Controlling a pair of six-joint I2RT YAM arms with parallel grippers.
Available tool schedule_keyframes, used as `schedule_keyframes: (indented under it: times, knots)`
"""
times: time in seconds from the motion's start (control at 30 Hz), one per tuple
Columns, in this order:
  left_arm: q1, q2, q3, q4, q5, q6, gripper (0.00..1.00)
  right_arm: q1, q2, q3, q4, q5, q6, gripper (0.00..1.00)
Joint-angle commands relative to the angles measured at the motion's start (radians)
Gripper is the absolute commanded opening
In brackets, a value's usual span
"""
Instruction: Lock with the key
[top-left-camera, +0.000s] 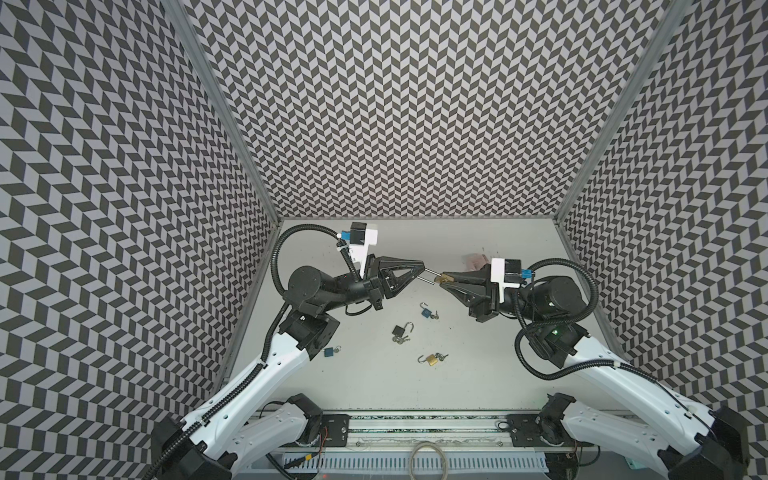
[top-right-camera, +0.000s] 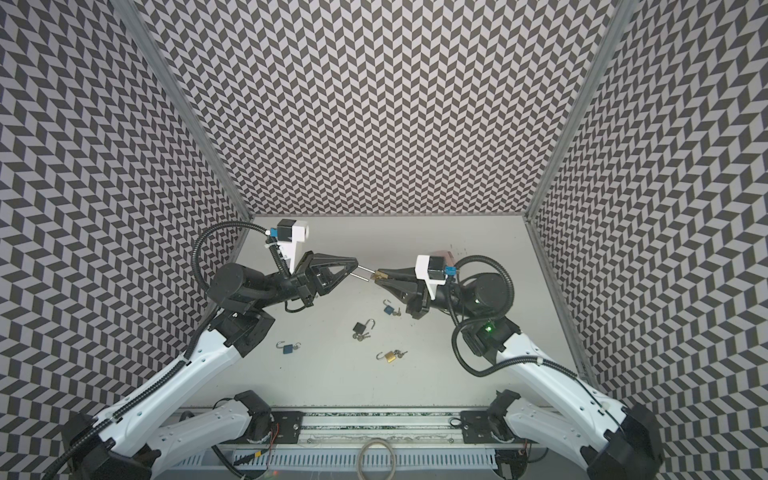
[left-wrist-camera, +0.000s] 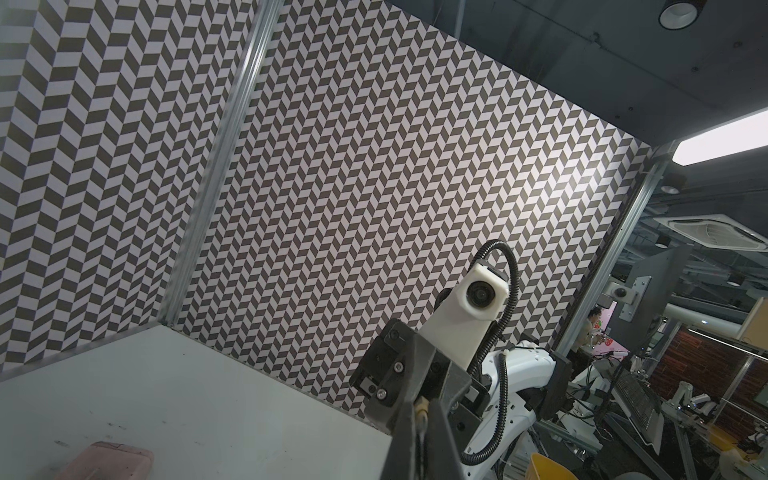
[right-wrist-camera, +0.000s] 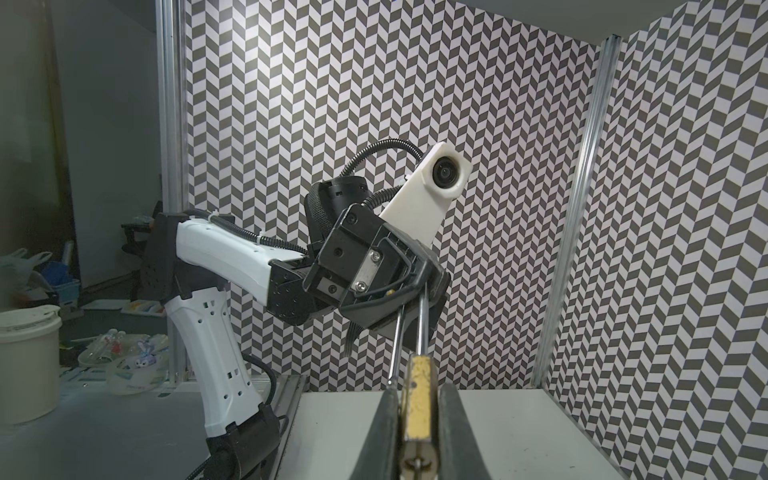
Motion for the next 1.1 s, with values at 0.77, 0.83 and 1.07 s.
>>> schedule_keyframes:
  times: [0.77,0.83,1.07]
  knots:
    - [-0.050,0.020,0.100,-0.075,0.013,0.196,0.00,0.006,0.036,0.086,0.059,-0.087,0.472,0.00]
    - [-0.078,0.038,0.090,-0.072,0.005,0.210,0.00,0.007,0.054,0.103,0.073,-0.082,0.479,0.00]
    - [-0.184,0.147,-0.014,0.016,0.001,0.195,0.00,0.018,0.146,0.193,0.229,-0.104,0.590,0.00]
